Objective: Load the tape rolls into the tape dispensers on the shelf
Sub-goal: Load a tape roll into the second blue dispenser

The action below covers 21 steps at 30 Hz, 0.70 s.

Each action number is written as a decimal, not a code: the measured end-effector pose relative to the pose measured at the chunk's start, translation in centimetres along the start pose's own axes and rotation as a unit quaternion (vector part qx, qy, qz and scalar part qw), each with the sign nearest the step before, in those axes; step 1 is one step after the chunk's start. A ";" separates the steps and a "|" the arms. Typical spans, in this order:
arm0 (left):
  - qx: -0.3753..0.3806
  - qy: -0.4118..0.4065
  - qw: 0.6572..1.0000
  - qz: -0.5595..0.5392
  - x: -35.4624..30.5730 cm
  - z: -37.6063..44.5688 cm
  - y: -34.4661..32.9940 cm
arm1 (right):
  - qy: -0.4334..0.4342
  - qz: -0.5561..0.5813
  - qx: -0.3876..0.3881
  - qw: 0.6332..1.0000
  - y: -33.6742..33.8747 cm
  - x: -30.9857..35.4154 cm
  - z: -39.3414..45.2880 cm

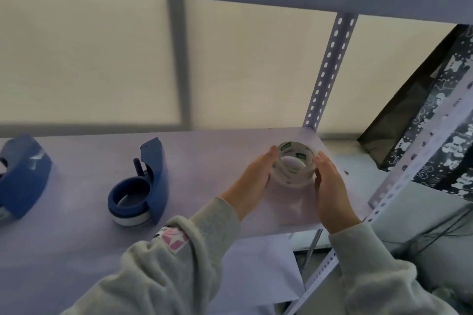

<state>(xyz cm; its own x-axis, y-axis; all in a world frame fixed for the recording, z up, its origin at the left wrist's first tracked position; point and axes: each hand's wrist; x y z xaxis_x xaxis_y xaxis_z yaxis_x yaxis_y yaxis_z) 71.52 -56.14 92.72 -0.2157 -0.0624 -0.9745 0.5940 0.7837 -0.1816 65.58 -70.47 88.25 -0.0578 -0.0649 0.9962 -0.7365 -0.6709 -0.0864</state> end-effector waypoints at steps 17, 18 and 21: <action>-0.174 -0.232 0.957 -0.023 -4.7 -14.2 25.8 | 0.179 0.066 0.220 0.957 -26.1 4.2 -18.0; -0.179 -0.225 0.957 -0.031 -4.1 -15.0 28.0 | 0.164 0.053 0.238 0.956 -28.0 3.5 -19.3; -0.180 -0.197 0.962 -0.049 -2.6 -16.8 32.7 | 0.104 0.052 0.250 0.961 -31.9 0.9 -22.3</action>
<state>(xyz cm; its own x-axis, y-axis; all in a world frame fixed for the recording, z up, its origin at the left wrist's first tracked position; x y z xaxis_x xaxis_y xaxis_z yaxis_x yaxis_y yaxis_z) 78.45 -19.98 91.53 0.0966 -0.3210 -0.9421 0.2641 0.9209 -0.2867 73.98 -32.67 92.12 -0.2857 -0.0359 0.9576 -0.3074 -0.9430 -0.1271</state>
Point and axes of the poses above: each hand's wrist, its own z-axis towards the middle knuckle, its own y-axis out of the back of the hand, x = y × z, and after that the axes turned 8 degrees about -x, right-handed
